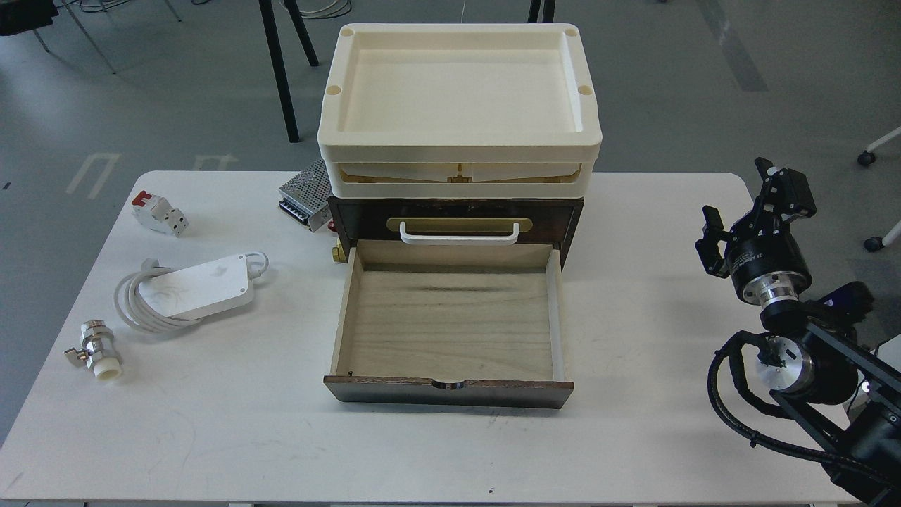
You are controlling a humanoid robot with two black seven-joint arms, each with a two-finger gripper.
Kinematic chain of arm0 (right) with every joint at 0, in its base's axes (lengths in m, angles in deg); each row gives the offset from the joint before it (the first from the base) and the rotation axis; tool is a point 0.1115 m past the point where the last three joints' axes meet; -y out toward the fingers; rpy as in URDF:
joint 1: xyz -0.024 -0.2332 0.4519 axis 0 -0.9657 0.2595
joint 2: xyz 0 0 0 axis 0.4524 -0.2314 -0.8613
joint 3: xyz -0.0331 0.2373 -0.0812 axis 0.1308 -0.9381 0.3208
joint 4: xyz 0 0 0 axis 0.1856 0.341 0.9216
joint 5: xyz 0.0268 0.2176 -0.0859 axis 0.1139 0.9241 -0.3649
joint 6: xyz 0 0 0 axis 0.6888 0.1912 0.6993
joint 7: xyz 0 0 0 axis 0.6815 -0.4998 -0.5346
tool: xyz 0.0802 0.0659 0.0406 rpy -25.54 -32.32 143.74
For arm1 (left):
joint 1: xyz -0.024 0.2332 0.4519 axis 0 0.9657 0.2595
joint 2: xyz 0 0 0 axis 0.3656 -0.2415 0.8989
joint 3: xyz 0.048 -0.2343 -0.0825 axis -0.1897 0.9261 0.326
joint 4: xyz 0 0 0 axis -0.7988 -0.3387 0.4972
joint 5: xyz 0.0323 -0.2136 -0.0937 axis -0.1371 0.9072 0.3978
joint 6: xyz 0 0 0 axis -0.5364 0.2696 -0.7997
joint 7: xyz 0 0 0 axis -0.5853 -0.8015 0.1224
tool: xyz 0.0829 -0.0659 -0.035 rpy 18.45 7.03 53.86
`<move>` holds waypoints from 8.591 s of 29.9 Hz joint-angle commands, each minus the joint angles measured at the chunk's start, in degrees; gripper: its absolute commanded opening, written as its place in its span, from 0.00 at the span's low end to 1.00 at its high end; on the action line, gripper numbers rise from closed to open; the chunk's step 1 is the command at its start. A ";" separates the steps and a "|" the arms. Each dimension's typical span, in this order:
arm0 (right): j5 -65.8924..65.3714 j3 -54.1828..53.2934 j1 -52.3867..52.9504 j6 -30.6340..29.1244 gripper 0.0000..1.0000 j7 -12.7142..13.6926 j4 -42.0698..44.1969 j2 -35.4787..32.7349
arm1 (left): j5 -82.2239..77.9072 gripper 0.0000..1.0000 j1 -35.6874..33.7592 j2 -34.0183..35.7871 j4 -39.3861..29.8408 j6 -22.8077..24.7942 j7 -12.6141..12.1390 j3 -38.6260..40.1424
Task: Put charging cable into cabinet
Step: 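Move the left gripper forward toward the white charger on the table, then lower the left gripper onto the white charger brick and close it, then lift the white charger with the left gripper up and away, then carry the charger with the left gripper over the open drawer, then lower the charger into the drawer and open the left gripper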
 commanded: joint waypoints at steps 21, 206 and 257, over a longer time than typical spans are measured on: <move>0.00 -0.02 -0.01 -0.08 0.99 0.00 -0.08 0.00 | -15.69 0.99 16.05 4.49 -18.82 -14.02 -0.01 -17.56; -0.08 0.07 -0.01 0.09 0.99 0.00 0.18 0.00 | 13.31 0.04 -1.97 -15.03 -52.57 7.87 -0.01 -10.00; -0.08 0.07 -0.01 0.09 0.99 0.00 0.18 0.00 | 16.39 0.10 17.20 -28.03 -27.78 -2.42 -0.01 -9.30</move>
